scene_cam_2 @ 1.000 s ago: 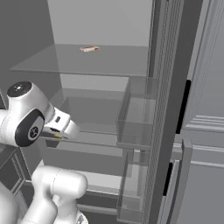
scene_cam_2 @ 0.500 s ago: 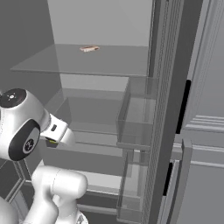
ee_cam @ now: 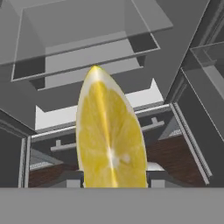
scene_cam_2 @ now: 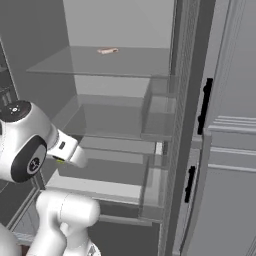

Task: Grab a lemon wedge from the fridge and one ice cube from the ice bowl, and put them in the glass of lemonade.

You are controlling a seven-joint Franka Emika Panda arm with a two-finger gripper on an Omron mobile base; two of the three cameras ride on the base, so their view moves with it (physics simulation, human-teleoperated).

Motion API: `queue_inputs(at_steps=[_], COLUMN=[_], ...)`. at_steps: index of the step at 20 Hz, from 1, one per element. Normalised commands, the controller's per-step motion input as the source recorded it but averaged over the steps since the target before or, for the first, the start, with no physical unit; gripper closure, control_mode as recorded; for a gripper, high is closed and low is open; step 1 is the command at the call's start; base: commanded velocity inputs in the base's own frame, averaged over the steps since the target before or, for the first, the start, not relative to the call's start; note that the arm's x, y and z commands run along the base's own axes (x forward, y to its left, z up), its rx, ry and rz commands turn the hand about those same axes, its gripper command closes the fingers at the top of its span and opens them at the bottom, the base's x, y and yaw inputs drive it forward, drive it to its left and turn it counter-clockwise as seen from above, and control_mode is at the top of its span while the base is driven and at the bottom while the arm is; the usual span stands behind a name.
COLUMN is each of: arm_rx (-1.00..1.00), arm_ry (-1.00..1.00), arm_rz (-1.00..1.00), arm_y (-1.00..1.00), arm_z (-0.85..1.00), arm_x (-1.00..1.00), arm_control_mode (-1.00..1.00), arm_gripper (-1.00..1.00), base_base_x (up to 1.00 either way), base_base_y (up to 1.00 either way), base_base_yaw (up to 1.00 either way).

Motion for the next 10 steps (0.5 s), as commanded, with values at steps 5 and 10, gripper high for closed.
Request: queue_inputs(at_steps=[5,10], arm_rx=[0.00,0.00], arm_ry=[0.00,0.00], arm_rz=[0.00,0.00], arm_y=[0.00,0.00], arm_z=[0.00,0.00], arm_x=[0.00,0.00], arm_control_mode=[1.00,1.00], arm_gripper=[1.00,1.00], base_base_x=[-1.00,-1.00], base_base_y=[0.00,-0.06], base_base_yaw=[-0.01,-0.04])
